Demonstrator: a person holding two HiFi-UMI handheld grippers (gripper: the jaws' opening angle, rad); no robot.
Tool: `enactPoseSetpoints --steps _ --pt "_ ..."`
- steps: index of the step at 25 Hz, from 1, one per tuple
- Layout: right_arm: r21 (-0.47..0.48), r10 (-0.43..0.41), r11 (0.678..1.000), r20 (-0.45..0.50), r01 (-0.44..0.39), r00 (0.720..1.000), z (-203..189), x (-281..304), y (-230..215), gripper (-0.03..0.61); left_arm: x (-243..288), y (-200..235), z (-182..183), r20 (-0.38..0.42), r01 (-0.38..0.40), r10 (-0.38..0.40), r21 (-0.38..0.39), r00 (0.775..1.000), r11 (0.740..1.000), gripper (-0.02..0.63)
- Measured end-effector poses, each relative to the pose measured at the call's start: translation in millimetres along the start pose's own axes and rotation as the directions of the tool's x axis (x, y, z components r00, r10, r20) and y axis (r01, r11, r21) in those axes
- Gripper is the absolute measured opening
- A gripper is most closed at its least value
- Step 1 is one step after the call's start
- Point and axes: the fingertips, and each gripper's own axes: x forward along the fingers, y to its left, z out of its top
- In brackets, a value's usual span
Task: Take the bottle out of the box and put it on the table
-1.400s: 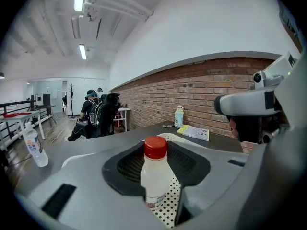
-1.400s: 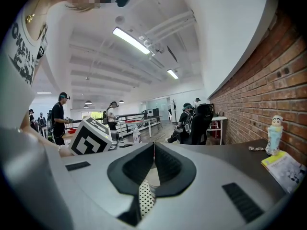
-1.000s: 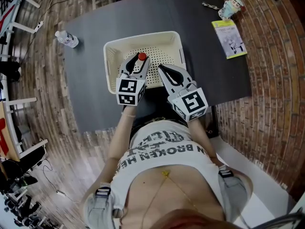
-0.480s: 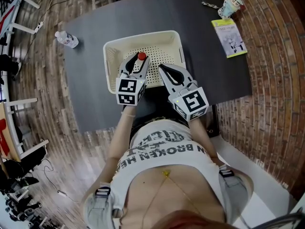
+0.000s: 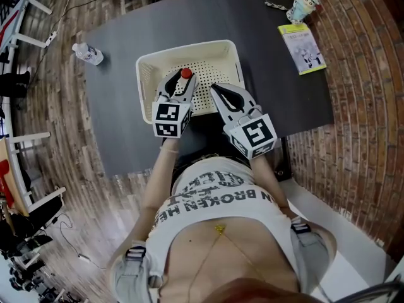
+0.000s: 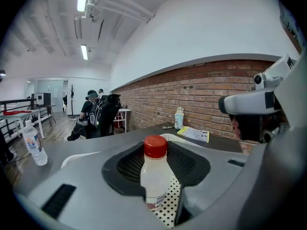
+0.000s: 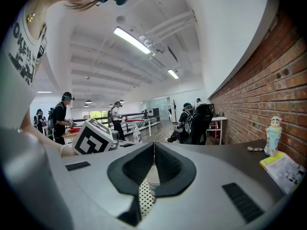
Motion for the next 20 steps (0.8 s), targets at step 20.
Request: enactPoseSetpoints --steps 20 --pt "-0.010 -0.040 0.999 0.022 0.041 0.999 5.2 -29.7 -3.2 0.009 -44.9 1.8 80.4 0.071 0.057 -0.059 0.032 0.996 0.998 0.146"
